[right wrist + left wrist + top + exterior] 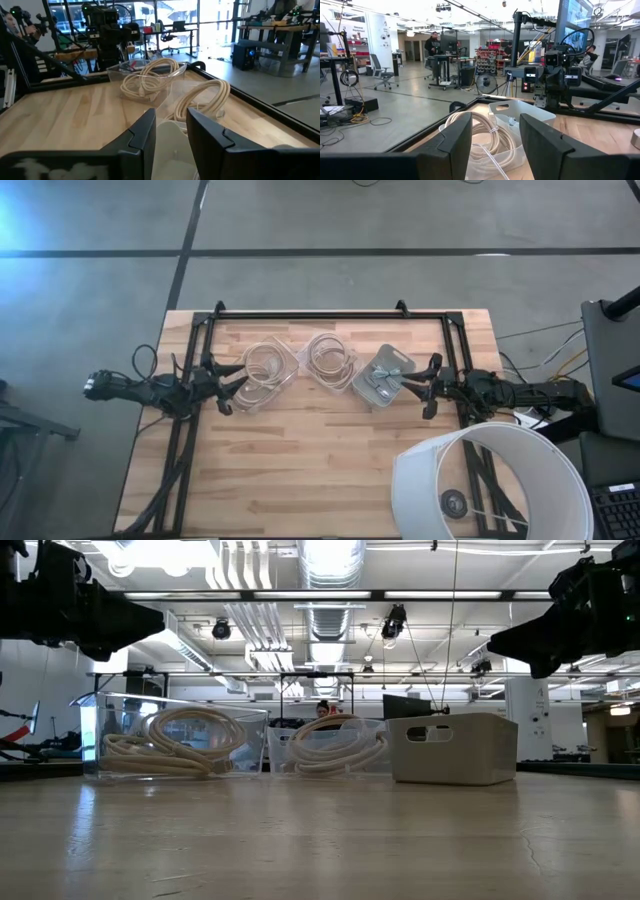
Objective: Pick & Place USB Port
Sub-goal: Return to Home Position
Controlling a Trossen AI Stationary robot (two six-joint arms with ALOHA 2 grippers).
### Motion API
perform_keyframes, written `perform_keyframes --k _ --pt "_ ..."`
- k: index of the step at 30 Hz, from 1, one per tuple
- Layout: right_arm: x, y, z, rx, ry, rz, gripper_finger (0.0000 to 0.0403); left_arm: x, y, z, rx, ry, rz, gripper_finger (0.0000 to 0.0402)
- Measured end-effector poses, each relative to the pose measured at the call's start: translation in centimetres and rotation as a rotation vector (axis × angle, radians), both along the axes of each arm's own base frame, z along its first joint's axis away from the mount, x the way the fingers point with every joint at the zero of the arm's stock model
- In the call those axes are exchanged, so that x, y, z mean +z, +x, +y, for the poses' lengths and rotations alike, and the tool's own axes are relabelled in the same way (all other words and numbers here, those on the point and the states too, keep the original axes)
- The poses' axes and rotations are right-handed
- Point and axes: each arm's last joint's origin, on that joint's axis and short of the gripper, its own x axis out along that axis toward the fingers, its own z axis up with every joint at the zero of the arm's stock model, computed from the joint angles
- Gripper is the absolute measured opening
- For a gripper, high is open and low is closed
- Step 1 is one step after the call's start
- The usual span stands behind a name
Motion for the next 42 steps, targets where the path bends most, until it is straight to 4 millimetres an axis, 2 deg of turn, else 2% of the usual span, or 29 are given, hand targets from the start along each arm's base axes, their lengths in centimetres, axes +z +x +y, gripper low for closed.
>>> perform_keyframes --k 24,42 --pt "0.00 0.00 0.00 0.000 0.000 0.001 0.0079 -0.02 0.01 0.01 0.001 0.000 0.001 0.0170" --pt "0.00 0.00 0.00 0.000 0.000 0.001 0.0095 -0.01 0.01 0.01 0.001 0.000 0.001 0.0170"
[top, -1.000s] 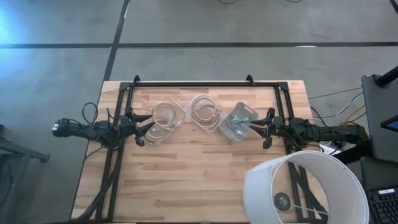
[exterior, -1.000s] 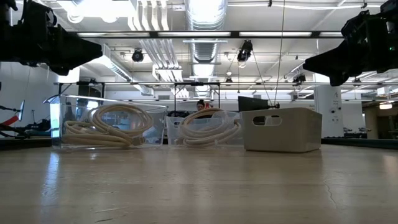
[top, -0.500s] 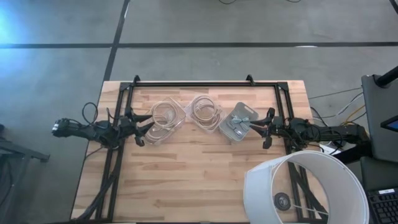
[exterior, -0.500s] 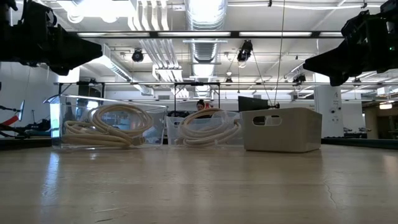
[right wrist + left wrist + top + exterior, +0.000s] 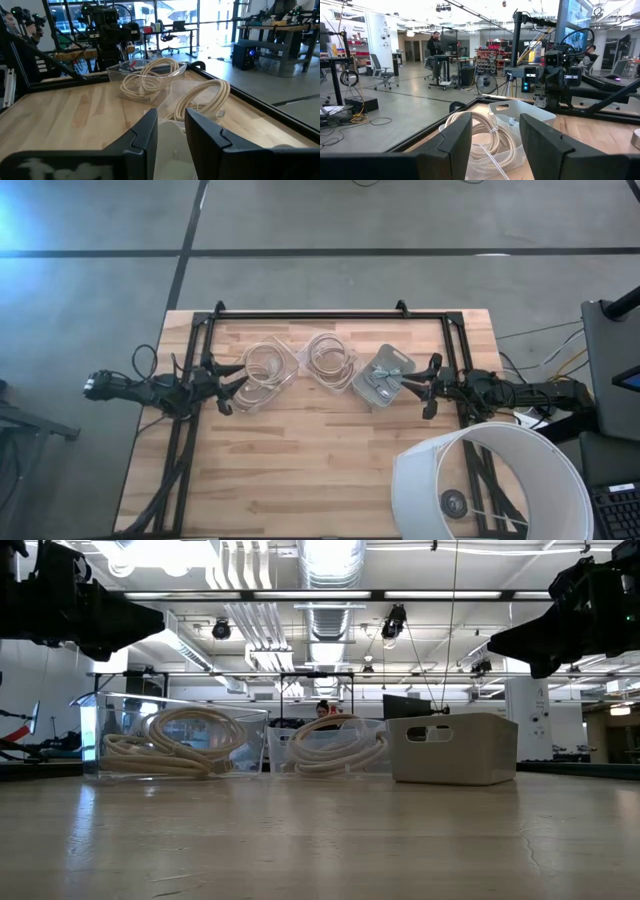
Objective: Pick & Place USB Port
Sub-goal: Return to Home Position
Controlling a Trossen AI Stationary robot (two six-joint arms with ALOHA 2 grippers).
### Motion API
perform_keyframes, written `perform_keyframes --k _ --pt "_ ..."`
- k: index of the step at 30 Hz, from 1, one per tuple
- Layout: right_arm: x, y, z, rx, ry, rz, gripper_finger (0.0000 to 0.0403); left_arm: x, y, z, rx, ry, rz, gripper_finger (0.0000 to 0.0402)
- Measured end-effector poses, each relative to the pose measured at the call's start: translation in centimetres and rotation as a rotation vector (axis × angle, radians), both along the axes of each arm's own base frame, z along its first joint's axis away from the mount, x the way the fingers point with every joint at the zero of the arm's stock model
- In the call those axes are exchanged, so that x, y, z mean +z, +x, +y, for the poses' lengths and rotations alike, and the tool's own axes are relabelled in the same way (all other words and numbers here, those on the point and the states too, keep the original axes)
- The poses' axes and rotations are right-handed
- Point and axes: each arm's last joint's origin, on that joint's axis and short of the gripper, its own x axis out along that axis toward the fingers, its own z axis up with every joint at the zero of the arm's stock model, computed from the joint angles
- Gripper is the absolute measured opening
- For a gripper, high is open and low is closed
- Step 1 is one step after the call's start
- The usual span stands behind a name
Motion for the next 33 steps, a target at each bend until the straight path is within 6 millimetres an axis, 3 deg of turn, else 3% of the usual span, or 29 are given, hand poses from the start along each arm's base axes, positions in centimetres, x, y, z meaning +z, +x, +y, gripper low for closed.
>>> perform_keyframes --k 17,33 --pt "0.00 0.00 0.00 0.000 0.000 0.000 0.0068 0.00 0.00 -0.01 -0.001 0.000 0.000 0.0170" --pt "0.00 0.00 0.00 0.000 0.000 0.000 0.0088 0.00 0.00 0.00 -0.001 0.000 0.000 0.0170"
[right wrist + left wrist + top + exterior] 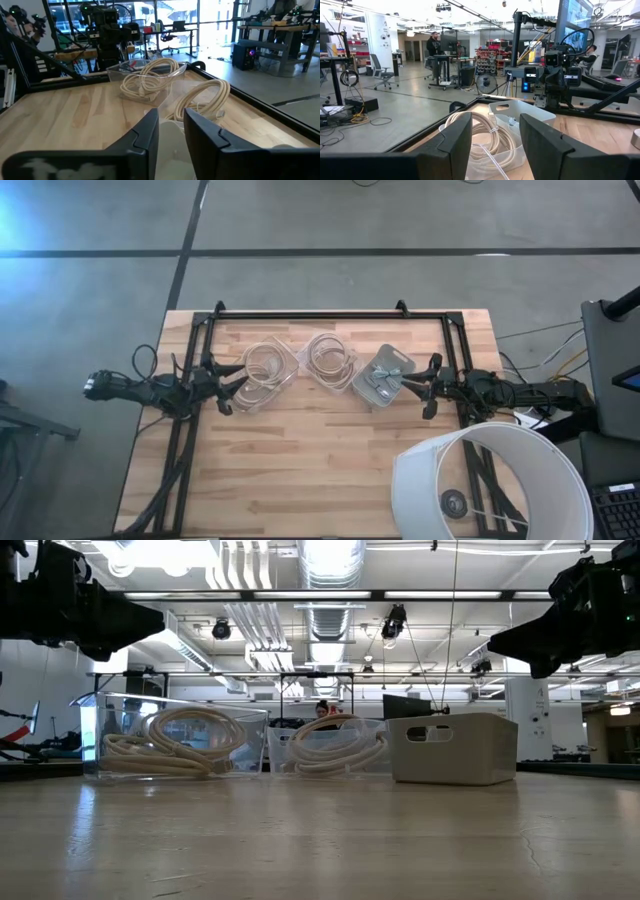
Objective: Pick & Place USB Port
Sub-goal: Return to Home Position
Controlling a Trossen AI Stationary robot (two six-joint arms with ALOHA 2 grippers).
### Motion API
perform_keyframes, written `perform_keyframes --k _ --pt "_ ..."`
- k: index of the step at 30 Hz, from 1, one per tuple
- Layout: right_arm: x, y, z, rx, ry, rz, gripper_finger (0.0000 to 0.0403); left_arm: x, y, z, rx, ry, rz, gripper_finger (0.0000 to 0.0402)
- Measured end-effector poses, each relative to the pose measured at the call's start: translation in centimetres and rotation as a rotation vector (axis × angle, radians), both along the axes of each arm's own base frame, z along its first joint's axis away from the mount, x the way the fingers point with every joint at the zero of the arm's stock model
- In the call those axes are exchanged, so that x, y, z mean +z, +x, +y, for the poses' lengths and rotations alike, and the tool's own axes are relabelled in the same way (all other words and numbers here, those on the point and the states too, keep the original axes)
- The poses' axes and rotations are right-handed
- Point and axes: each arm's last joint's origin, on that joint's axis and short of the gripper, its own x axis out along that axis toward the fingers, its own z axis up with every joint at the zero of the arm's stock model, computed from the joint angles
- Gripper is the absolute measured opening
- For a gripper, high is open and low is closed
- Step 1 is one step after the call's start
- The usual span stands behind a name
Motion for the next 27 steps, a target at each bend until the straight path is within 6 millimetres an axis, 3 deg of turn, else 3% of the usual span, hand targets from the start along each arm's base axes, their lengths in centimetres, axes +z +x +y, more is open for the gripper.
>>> perform_keyframes --k 19,27 --pt "0.00 0.00 0.00 0.000 0.000 0.000 0.0068 0.00 0.00 0.01 0.001 0.000 0.000 0.0170" --pt "0.00 0.00 0.00 0.000 0.000 0.000 0.0080 0.00 0.00 0.00 0.000 0.000 0.000 0.0170"
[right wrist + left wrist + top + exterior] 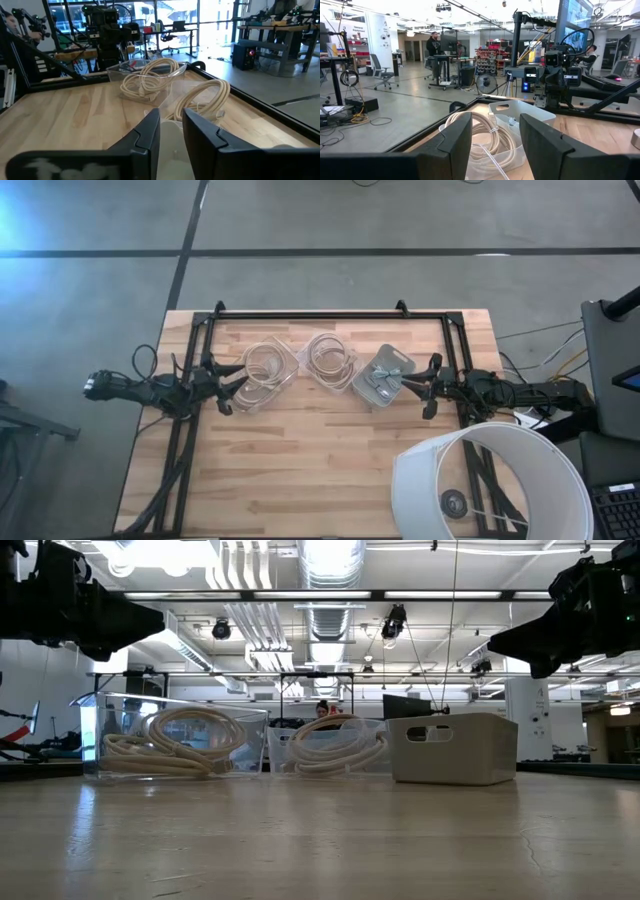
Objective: Pick & Place USB Port
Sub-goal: Return to Home Position
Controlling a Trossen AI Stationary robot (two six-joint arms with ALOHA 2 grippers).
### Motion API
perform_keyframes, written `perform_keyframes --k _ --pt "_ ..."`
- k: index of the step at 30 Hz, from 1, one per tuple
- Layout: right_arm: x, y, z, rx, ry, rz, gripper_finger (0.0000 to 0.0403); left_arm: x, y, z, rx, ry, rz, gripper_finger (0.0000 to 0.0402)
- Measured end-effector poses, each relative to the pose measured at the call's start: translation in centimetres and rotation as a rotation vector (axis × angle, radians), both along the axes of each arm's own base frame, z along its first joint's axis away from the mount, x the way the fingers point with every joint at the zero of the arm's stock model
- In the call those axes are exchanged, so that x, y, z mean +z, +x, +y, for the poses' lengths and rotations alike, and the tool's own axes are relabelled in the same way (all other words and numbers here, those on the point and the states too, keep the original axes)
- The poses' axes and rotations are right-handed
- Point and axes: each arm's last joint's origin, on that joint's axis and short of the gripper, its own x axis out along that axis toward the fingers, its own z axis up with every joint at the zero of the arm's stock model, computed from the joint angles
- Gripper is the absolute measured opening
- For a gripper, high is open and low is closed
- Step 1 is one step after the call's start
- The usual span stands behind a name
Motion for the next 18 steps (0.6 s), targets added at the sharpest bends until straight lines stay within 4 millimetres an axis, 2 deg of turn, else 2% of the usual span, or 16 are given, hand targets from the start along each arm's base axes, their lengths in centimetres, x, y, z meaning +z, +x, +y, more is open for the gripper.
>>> perform_keyframes --k 10,18 --pt "0.00 0.00 0.00 0.000 0.000 0.000 0.0091 0.00 0.00 -0.01 0.000 0.000 0.000 0.0170" --pt "0.00 0.00 0.00 0.000 0.000 0.000 0.0078 0.00 0.00 -0.01 -0.001 0.000 0.000 0.0170"
